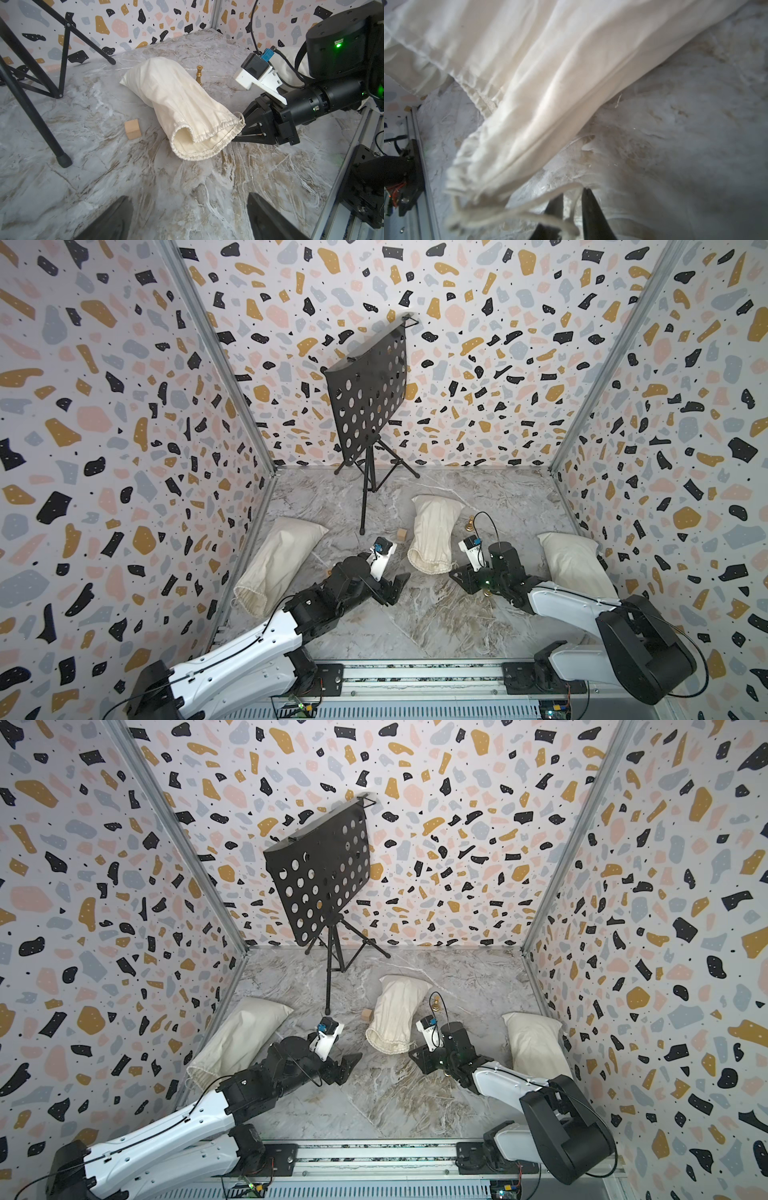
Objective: Close the soil bag
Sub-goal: Pick up the soil bag from the center of the board.
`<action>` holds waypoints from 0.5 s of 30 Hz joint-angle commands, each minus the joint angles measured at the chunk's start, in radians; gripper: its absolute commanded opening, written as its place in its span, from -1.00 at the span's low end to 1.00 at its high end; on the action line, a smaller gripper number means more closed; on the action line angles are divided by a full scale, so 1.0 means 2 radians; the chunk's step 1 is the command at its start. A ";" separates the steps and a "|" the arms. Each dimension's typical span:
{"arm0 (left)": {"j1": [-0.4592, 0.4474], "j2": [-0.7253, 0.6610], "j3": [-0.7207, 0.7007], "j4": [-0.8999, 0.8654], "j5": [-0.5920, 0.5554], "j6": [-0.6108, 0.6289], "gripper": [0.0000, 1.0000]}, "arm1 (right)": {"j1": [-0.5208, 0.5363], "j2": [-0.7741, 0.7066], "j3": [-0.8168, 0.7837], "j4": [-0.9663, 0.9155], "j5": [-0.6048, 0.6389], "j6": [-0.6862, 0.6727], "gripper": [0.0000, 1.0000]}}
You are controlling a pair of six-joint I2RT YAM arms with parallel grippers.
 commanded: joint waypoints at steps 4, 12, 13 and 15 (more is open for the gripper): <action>0.000 0.019 0.062 0.033 0.042 0.068 0.79 | 0.005 -0.109 0.066 -0.110 0.044 -0.026 -1.00; -0.001 0.073 0.140 0.035 0.072 0.137 0.71 | 0.010 -0.164 0.169 -0.275 0.074 -0.049 -1.00; -0.001 0.084 0.148 0.037 0.079 0.142 0.69 | 0.010 -0.164 0.183 -0.289 0.075 -0.054 -1.00; -0.001 0.104 0.160 0.040 0.095 0.150 0.63 | 0.011 -0.162 0.209 -0.313 0.075 -0.060 -1.00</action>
